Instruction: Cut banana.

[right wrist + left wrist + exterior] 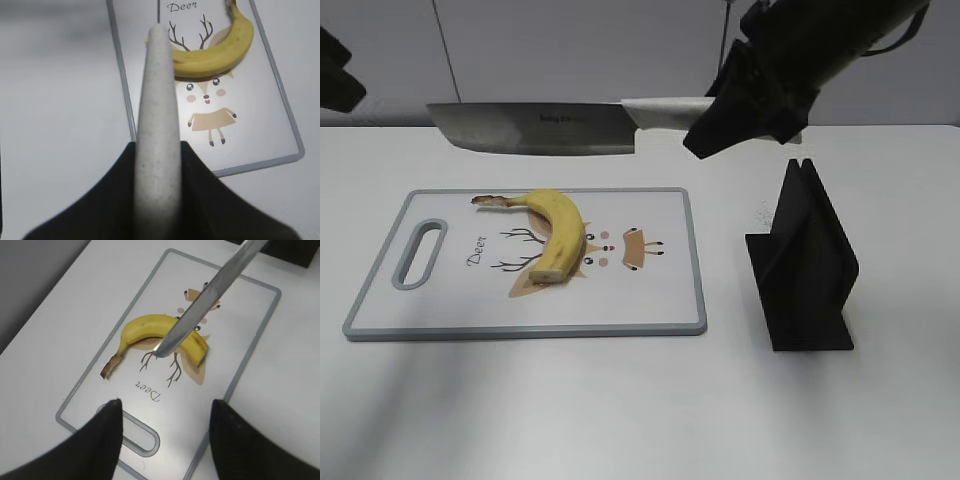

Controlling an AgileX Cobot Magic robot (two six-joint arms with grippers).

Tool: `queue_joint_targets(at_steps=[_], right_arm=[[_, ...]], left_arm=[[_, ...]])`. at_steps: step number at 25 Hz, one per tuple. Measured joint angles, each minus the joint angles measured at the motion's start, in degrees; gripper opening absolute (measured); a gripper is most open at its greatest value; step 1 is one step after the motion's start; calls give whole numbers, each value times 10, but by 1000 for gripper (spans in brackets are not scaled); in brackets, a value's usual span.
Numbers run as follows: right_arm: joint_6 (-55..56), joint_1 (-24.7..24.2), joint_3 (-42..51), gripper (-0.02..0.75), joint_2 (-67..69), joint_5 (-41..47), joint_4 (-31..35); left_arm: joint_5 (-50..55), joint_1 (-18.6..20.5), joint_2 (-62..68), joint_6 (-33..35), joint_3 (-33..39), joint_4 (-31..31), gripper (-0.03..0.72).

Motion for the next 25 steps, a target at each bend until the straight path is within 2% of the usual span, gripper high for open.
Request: queue_joint_targets(at_steps=[4, 7, 13, 21, 25], right_arm=[[-38, 0, -30, 176, 28, 19, 20], [-57, 5, -34, 176, 44, 27, 34], [-89, 7, -35, 176, 60, 26, 49], [-110, 13, -37, 176, 88, 19, 65], [-112, 17, -37, 176, 96, -7, 74]], left_arm=[[-14, -10, 26, 17, 0, 1, 530], [-33, -34, 39, 30, 0, 6, 530], [-42, -73, 76, 34, -1, 54, 529], [-51, -77, 112, 36, -1, 62, 526], [-55, -77, 120, 36, -1, 62, 471]])
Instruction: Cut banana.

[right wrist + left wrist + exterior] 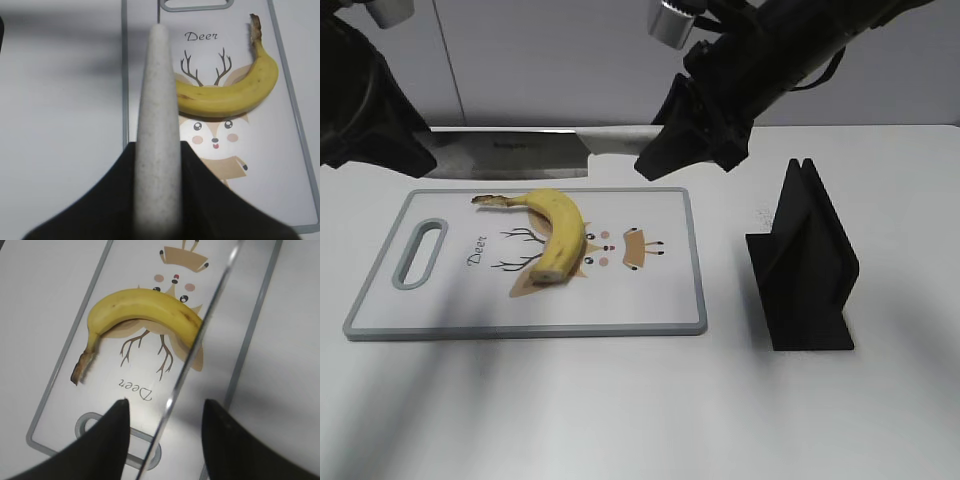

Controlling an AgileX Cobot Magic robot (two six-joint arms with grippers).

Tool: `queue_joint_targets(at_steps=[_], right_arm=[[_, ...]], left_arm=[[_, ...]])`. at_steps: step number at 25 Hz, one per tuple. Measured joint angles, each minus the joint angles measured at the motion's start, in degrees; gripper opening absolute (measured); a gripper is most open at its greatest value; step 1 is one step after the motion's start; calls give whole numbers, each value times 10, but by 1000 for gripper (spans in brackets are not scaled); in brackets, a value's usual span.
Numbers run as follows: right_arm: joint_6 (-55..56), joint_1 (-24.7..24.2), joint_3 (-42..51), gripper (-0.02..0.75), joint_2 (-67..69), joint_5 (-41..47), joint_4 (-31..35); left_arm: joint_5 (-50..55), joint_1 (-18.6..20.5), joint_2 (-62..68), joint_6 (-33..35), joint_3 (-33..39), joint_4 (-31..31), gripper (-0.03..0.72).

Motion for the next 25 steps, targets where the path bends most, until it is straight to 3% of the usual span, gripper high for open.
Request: queue_joint_targets(at_steps=[8, 17, 25], right_arm=[[-4, 1, 0, 176, 0, -13, 9], [-18, 1, 0, 176, 0, -20, 7], [66, 2, -1, 188, 5, -21, -14]], left_arm=[[-14, -2, 4, 0, 0, 2, 318], [-6, -3, 4, 12, 0, 7, 85], [-16, -4, 4, 20, 0, 12, 63]])
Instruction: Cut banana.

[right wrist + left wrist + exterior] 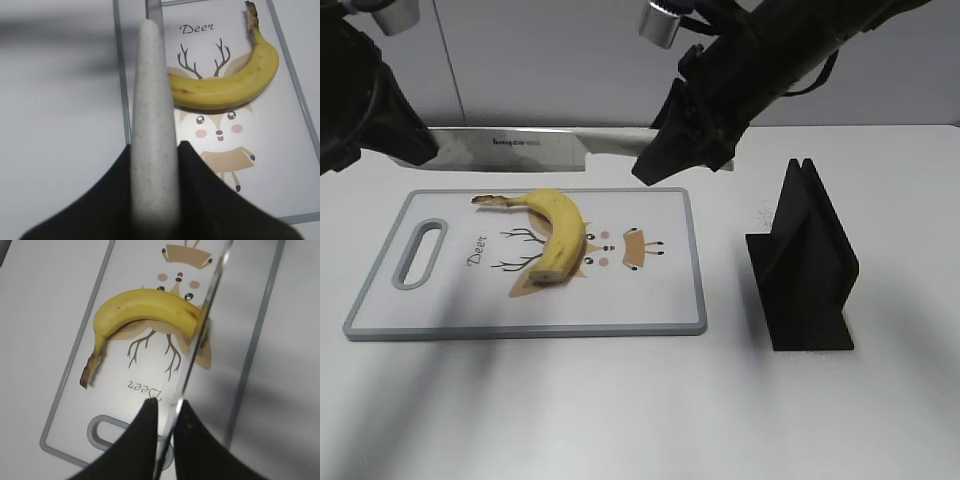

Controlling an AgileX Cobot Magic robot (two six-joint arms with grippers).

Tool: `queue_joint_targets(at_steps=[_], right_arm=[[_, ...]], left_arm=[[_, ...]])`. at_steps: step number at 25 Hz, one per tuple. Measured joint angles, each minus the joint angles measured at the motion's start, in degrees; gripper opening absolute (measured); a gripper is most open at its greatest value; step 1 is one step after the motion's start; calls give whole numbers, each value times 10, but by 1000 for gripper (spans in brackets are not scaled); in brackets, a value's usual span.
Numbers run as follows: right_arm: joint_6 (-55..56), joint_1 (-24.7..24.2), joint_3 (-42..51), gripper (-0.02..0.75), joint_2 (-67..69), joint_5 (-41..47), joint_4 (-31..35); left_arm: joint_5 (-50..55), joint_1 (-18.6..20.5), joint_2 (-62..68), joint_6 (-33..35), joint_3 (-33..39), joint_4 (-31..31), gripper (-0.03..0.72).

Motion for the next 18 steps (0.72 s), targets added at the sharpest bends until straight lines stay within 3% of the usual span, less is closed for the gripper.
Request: queue_joint_targets(at_steps=[18], right_arm=[[87, 1, -2, 207, 55, 16, -88]], left_arm=[[-32, -34, 85, -19, 0, 11, 57]])
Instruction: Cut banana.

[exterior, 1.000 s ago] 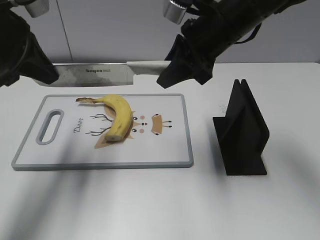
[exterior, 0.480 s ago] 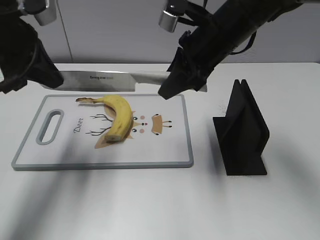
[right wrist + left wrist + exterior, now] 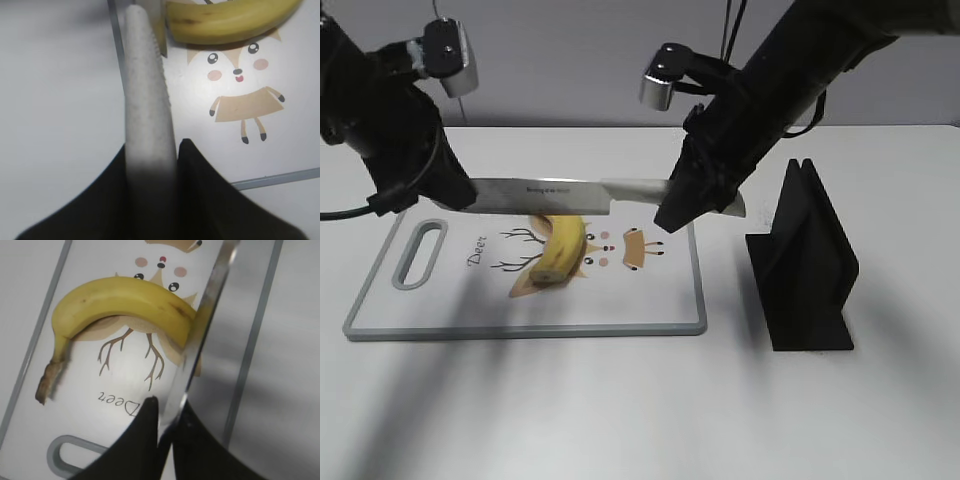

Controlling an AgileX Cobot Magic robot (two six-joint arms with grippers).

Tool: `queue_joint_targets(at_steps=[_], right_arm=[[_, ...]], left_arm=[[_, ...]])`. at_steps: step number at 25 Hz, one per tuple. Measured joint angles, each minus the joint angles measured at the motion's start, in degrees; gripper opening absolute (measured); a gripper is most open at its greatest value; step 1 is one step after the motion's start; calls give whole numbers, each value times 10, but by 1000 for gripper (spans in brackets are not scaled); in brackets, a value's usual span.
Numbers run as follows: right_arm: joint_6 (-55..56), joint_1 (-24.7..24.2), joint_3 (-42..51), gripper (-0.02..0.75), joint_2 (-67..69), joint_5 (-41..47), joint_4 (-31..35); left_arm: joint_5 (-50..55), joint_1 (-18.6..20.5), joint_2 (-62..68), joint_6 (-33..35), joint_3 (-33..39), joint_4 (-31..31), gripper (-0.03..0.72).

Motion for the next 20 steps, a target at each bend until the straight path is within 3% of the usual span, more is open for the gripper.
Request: queue_joint_targets(at_steps=[20], right_arm=[[5, 0, -1, 216, 70, -41, -28]], left_arm=[[-39, -3, 87, -3, 0, -13, 57]])
